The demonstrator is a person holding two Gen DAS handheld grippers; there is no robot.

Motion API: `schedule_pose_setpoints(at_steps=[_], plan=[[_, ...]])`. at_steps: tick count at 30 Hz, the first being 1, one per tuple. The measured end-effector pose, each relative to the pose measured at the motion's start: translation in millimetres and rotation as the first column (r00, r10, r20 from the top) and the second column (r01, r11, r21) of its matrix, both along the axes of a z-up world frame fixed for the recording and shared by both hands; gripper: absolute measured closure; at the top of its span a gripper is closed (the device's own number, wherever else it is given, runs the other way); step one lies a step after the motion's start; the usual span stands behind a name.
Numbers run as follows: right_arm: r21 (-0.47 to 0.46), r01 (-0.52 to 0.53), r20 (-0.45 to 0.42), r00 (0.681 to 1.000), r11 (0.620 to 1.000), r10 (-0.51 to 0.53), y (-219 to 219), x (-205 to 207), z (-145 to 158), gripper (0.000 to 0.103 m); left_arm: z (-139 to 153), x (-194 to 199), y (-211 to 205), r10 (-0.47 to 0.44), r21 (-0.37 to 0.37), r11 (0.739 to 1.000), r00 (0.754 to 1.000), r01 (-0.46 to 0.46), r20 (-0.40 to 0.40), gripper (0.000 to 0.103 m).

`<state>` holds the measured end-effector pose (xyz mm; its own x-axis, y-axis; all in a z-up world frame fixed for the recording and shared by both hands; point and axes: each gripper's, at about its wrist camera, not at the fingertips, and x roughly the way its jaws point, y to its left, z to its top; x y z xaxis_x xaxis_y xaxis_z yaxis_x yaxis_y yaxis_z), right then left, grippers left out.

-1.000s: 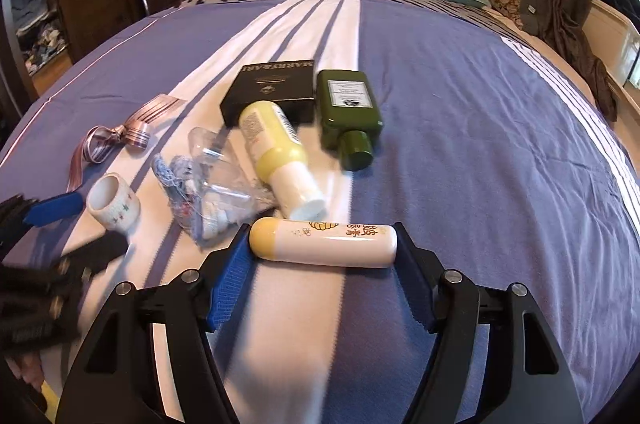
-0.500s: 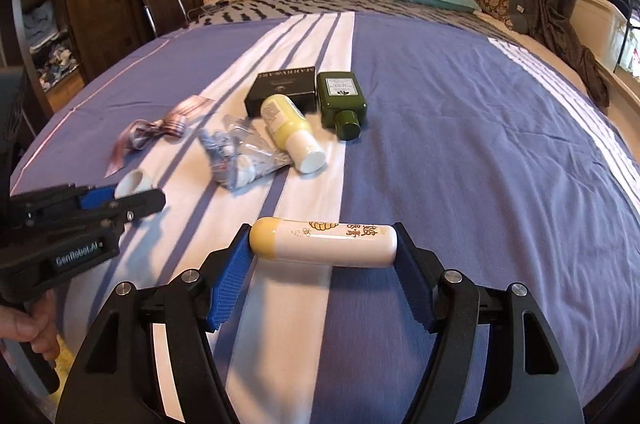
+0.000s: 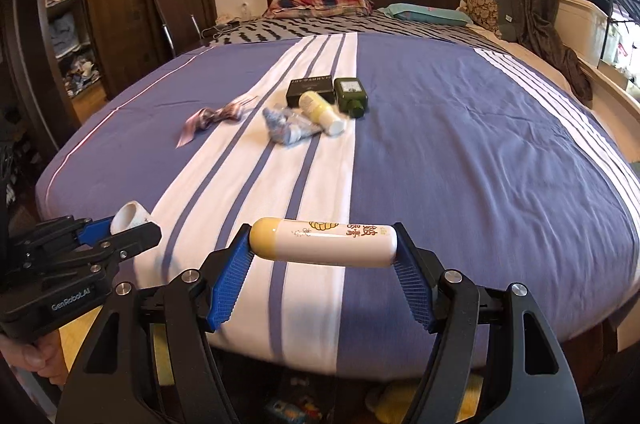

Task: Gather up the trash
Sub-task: 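Lower both tools to the bin and open them to release the items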

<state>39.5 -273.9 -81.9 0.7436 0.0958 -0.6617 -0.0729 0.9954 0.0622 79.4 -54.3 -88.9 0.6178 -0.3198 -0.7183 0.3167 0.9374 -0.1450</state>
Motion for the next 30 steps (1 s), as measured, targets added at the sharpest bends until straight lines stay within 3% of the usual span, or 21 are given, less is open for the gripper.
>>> schedule_pose_setpoints(at_steps=[6,13,22,30], plan=[[0.014,-0.003,-0.041,0.999,1.000,0.004,4.5,-34.3,-16.9,0.034,-17.6,-45.7,6.5,-0.009,-0.003,1.000,1.000,0.009,-0.027,0.072],[0.024,-0.011,-0.150,0.989,1.000,0.015,10.1,-55.8,-59.3,0.034,-61.7,-76.6,10.7,-0.025,0.018,0.999,0.991,0.028,-0.131,0.072],[0.023,-0.039,-0.305,0.951,0.999,0.044,25.4,-55.9,-117.2,0.034,-136.8,-85.4,3.1,-0.057,0.029,0.997,0.943,0.070,-0.328,0.072],[0.036,-0.031,-0.400,0.915,0.999,0.043,26.8,-52.3,-154.4,0.034,-161.6,-81.7,6.2,-0.054,0.027,0.997,0.912,0.071,-0.407,0.072]])
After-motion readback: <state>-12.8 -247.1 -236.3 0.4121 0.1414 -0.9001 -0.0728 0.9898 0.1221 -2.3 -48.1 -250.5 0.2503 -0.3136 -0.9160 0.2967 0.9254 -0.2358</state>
